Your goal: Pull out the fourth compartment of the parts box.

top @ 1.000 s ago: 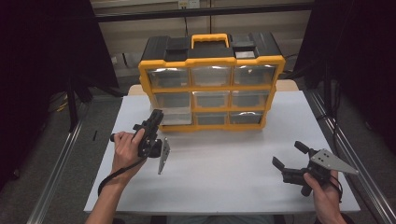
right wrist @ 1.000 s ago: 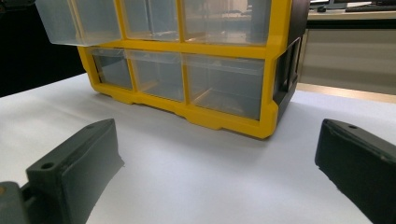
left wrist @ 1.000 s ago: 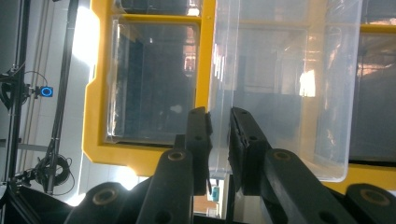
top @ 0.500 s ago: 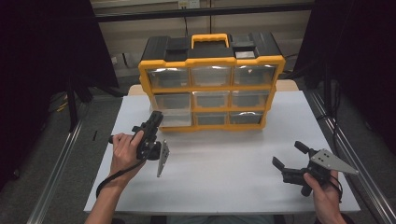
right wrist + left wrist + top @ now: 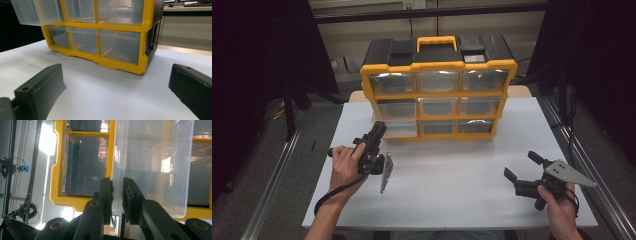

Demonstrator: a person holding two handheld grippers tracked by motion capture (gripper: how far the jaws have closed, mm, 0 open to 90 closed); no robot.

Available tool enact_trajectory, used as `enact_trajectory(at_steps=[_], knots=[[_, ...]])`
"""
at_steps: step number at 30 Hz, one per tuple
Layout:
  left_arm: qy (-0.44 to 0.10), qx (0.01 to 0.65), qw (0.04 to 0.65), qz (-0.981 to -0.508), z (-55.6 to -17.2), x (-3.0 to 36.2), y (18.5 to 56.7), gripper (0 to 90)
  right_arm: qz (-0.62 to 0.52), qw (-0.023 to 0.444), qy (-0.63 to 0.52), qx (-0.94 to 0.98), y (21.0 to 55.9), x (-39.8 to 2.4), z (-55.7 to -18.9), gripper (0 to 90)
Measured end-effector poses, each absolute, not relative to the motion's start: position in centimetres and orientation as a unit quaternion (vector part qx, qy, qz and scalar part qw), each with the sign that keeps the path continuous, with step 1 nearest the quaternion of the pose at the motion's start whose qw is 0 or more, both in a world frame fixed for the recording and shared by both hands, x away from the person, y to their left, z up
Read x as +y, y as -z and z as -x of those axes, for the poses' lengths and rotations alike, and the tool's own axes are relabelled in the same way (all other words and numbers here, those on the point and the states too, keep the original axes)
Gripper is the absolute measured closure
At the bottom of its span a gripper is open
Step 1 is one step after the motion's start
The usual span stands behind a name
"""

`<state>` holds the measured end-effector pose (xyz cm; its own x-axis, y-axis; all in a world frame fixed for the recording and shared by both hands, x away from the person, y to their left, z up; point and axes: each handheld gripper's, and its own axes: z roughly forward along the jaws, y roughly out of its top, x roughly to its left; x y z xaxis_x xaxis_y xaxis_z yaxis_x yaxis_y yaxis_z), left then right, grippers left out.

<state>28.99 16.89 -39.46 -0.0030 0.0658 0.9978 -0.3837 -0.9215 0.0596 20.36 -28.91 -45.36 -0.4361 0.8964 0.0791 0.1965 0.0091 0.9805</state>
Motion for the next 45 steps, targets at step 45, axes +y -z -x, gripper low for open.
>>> enact_trajectory(at_steps=[45], knots=[[-0.693,-0.077,0.192,-0.69,-28.98,17.0,40.03,55.2,-0.428,0.31,-0.557,0.641,45.41,-28.89,-20.42,0.0]])
